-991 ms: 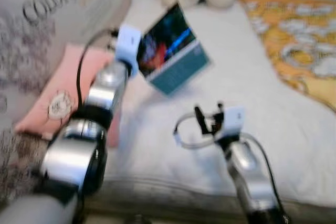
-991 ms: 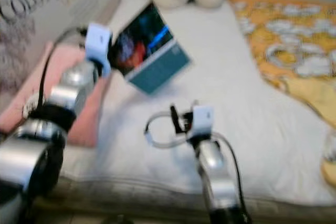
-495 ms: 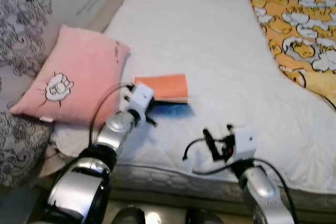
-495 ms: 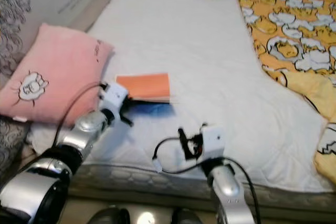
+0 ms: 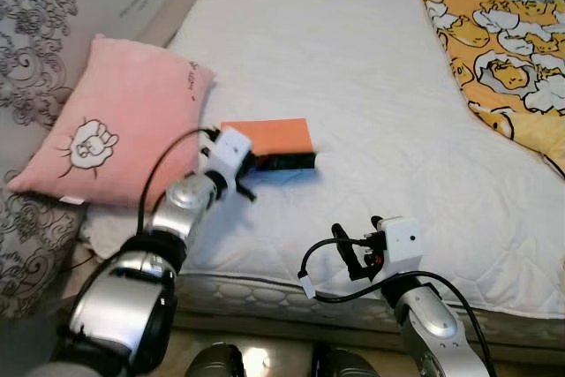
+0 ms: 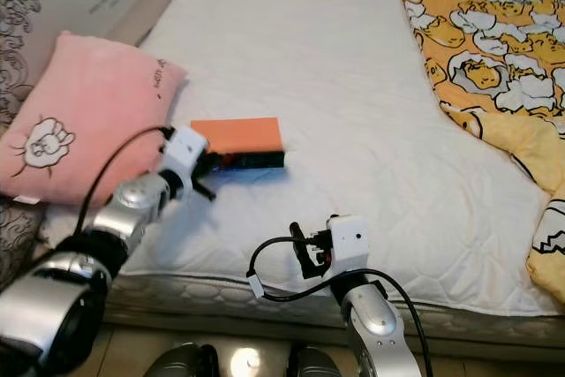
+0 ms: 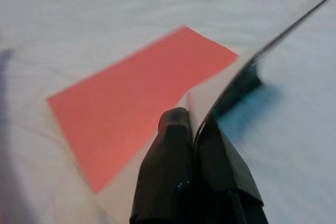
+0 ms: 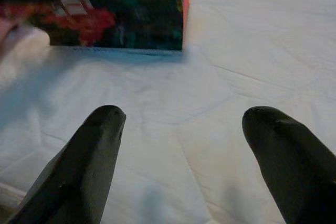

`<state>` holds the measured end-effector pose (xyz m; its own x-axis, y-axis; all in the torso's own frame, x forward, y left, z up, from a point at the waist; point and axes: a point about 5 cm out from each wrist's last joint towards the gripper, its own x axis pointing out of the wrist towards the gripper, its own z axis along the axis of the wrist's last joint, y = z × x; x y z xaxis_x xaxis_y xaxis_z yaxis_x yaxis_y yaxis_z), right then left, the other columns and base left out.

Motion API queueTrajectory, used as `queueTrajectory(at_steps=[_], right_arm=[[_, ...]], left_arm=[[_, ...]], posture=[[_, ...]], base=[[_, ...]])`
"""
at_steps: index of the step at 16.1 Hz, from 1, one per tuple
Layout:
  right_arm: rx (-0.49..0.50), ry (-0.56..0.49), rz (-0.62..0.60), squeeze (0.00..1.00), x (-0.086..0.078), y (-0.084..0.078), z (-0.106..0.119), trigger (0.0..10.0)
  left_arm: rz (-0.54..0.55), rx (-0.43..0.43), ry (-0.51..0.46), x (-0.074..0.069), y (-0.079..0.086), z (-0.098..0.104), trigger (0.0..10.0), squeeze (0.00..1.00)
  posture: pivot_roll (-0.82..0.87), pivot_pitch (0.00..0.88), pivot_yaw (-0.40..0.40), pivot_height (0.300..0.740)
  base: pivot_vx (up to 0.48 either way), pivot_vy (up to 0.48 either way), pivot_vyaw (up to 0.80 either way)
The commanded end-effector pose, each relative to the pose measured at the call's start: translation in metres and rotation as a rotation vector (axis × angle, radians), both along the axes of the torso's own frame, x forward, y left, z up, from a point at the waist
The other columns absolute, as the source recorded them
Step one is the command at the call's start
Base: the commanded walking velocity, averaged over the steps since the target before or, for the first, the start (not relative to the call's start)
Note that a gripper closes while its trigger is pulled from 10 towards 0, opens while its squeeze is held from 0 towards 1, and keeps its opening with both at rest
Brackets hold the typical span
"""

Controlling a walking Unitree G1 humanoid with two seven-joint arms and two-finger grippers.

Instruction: Clean up the room

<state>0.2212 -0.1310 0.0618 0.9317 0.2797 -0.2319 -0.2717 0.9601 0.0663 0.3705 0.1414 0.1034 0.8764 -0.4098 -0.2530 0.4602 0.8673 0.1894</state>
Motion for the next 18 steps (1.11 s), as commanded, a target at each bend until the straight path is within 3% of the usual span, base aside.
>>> queueTrajectory(at_steps=[1,4,5,6,8,10,13,17,18], right_arm=[[0.000,-0.010,-0.002,0.00,0.001,-0.001,0.004,10.0],[0.002,-0.004,0.002,0.00,-0.001,0.001,0.004,10.0],[0.002,-0.003,0.005,0.00,-0.001,0.002,0.004,10.0],[0.003,-0.002,0.006,0.00,-0.001,0.003,0.004,10.0],[0.006,0.002,0.007,0.00,-0.003,0.004,0.003,10.0],[0.009,0.006,0.005,0.00,-0.004,0.005,0.003,10.0],[0.014,0.009,0.008,0.00,-0.005,0.008,0.002,10.0],[0.018,0.010,0.008,0.00,-0.004,0.009,0.002,10.0],[0.018,0.010,0.008,0.00,-0.005,0.009,0.002,10.0]], left_arm=[[0.051,-0.044,-0.028,0.006,0.004,0.011,10.0,0.00],[0.051,-0.056,-0.102,0.020,0.005,0.041,10.0,0.00],[0.039,-0.044,-0.107,0.022,0.005,0.044,10.0,1.00],[0.033,-0.041,-0.109,0.022,0.005,0.046,10.0,1.00],[-0.087,0.012,-0.092,0.022,-0.006,0.049,10.0,1.00],[-0.225,0.064,-0.042,0.016,-0.018,0.039,10.0,1.00],[-0.280,0.088,-0.024,0.013,-0.022,0.035,10.0,1.00],[-0.106,0.027,-0.128,0.024,-0.010,0.054,10.0,1.00],[-0.021,0.054,-0.228,0.029,-0.001,0.069,10.0,1.00]], posture=[[-0.08,0.179,-0.028,0.740],[-0.08,0.169,-0.029,0.740],[-0.08,0.170,-0.027,0.740],[-0.09,0.170,-0.027,0.740],[-0.09,0.174,-0.023,0.740],[-0.09,0.176,-0.018,0.740],[-0.09,0.175,-0.015,0.740],[-0.09,0.168,-0.013,0.740],[-0.09,0.166,-0.014,0.740]], base=[[0.000,0.000,0.00],[0.000,0.000,0.00],[0.000,0.000,0.00],[0.000,0.000,0.00],[0.000,0.000,0.00],[0.000,0.000,0.00],[0.000,0.000,0.00],[0.000,0.000,0.00],[0.000,0.000,0.00]])
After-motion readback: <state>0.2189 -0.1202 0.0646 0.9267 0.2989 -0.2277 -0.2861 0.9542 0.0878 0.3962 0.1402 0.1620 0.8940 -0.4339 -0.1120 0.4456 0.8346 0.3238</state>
